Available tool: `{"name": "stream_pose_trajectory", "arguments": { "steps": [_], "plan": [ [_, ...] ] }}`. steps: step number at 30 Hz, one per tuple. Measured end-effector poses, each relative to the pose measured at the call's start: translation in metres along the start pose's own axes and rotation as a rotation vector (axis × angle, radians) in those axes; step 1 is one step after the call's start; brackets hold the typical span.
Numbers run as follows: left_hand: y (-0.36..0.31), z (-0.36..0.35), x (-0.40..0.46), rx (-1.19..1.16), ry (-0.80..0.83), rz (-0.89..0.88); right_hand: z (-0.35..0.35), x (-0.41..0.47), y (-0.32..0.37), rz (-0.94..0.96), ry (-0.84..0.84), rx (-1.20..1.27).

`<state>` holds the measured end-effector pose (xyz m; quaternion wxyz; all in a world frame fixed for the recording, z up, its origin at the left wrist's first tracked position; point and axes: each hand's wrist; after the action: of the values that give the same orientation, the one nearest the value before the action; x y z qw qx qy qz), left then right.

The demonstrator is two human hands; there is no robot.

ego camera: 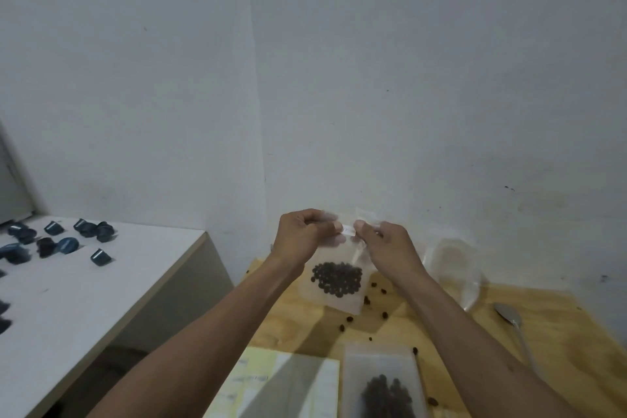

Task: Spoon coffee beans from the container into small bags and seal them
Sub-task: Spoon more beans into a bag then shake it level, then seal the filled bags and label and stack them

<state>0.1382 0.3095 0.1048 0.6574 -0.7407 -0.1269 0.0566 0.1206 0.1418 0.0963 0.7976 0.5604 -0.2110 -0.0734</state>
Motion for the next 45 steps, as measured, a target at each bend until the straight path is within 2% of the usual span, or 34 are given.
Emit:
{"name": "stream_pose_trajectory", "arguments": {
  "steps": [3, 5, 9, 13, 15, 18, 22, 25, 27, 29, 34, 37, 41, 45],
  "plan": [
    [-0.003, 0.014, 0.009, -0.036, -0.083, 0.027, -0.006, -0.006, -0.005, -0.180, 0.227, 0.071],
    [-0.007, 0.024, 0.016, 0.034, -0.071, 0.066, -0.010, -0.011, -0.004, -0.279, 0.341, 0.087],
    [0.001, 0.042, 0.026, 0.527, 0.013, 0.174, -0.028, -0.009, -0.006, -0.323, 0.236, 0.099],
    [0.033, 0.057, 0.025, 0.661, -0.070, 0.166, -0.059, -0.014, -0.018, -0.227, 0.196, -0.199],
    [0.048, 0.065, 0.023, 0.750, -0.103, 0.147, -0.073, -0.022, -0.020, -0.208, 0.226, -0.351],
    [0.067, 0.076, 0.023, 0.869, -0.129, 0.129, -0.093, -0.037, -0.026, -0.192, 0.337, -0.444],
    [0.083, 0.093, 0.027, 0.950, -0.097, 0.010, -0.120, -0.043, -0.039, -0.025, 0.383, -0.585],
    [0.095, 0.103, 0.027, 1.015, -0.044, -0.082, -0.126, -0.046, -0.033, 0.152, 0.579, -0.852],
    [0.101, 0.108, 0.028, 1.058, 0.009, -0.135, -0.132, -0.045, -0.035, 0.170, 0.623, -0.979],
    [0.106, 0.111, 0.031, 1.093, 0.051, -0.168, -0.134, -0.047, -0.036, 0.216, 0.616, -1.017],
    [0.112, 0.117, 0.035, 1.037, 0.039, -0.158, -0.132, -0.046, -0.043, 0.216, 0.611, -0.994],
    [0.105, 0.113, 0.027, 0.986, 0.045, -0.182, -0.122, -0.043, -0.042, 0.212, 0.588, -0.887],
    [0.102, 0.106, 0.010, 0.969, -0.060, -0.333, -0.095, -0.038, -0.027, 0.179, 0.444, -0.725],
    [0.086, 0.085, -0.018, 0.920, -0.060, -0.448, -0.055, -0.032, -0.014, 0.189, 0.409, -0.832]
  ]
}}
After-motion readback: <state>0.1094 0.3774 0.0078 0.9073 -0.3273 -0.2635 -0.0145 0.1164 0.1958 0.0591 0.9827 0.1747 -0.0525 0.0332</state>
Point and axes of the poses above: each hand's wrist, its own x-axis towards the middle knuckle, its own z-axis out of the back of the hand, y = z × x, and after that the axes turned 15 degrees about -y, right-handed
